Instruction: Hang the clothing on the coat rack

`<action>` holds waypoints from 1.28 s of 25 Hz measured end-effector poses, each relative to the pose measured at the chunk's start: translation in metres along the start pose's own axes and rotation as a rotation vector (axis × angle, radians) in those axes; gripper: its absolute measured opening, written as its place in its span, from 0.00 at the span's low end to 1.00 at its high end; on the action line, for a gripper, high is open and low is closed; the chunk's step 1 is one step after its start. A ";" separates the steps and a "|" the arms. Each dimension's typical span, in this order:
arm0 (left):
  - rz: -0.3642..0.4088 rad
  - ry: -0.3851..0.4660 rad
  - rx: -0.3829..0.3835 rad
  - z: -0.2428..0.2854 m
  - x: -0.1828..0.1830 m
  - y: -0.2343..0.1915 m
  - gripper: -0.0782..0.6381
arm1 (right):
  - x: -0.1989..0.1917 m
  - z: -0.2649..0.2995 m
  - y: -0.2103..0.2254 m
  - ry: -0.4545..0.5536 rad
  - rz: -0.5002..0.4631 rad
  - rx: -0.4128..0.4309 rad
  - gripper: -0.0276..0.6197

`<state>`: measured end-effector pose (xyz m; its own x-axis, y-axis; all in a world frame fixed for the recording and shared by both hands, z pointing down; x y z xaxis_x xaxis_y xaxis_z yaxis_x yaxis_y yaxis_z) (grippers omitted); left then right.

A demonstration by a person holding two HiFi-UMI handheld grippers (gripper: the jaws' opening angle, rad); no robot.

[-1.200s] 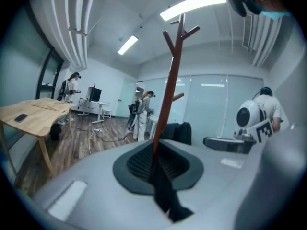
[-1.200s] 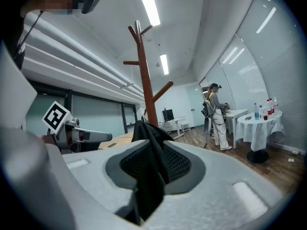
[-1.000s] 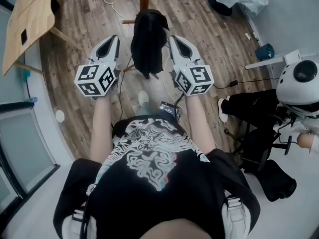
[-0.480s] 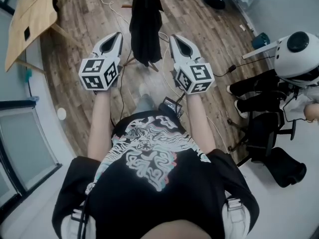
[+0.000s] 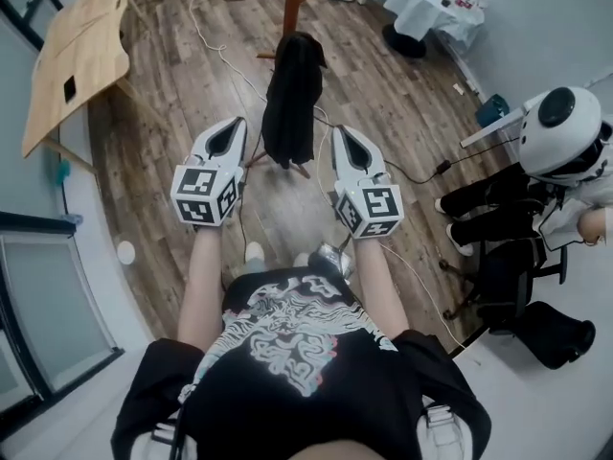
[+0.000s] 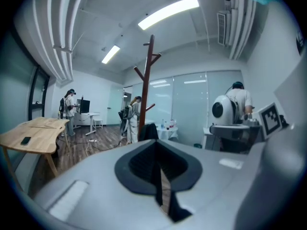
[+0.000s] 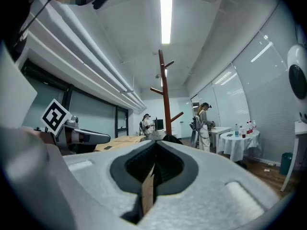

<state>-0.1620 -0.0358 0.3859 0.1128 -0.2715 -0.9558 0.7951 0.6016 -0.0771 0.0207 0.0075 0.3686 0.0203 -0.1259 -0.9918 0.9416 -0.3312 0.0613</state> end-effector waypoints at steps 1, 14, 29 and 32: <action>0.006 0.009 -0.011 0.000 0.003 -0.002 0.09 | 0.003 0.002 -0.003 0.010 0.001 -0.015 0.04; 0.063 0.020 -0.026 0.009 0.018 -0.040 0.09 | 0.006 0.039 -0.033 0.016 0.017 -0.060 0.04; 0.009 0.022 -0.053 0.038 0.025 0.001 0.09 | 0.015 0.021 0.013 0.016 0.017 -0.070 0.04; 0.015 0.017 -0.068 0.043 0.026 0.009 0.09 | 0.012 0.020 0.019 0.019 0.027 -0.070 0.04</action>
<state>-0.1263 -0.0697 0.3727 0.1142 -0.2494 -0.9616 0.7508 0.6556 -0.0809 0.0323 -0.0188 0.3605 0.0519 -0.1156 -0.9919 0.9617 -0.2618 0.0808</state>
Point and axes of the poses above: the fingertips, and each gripper's own axes: z forward along the fingers, y to its right, x out of its top, the point moved 1 cm from there along -z, backward along the fingers, and after that the axes turned 5 degrees about -y, right-handed, at the moved point
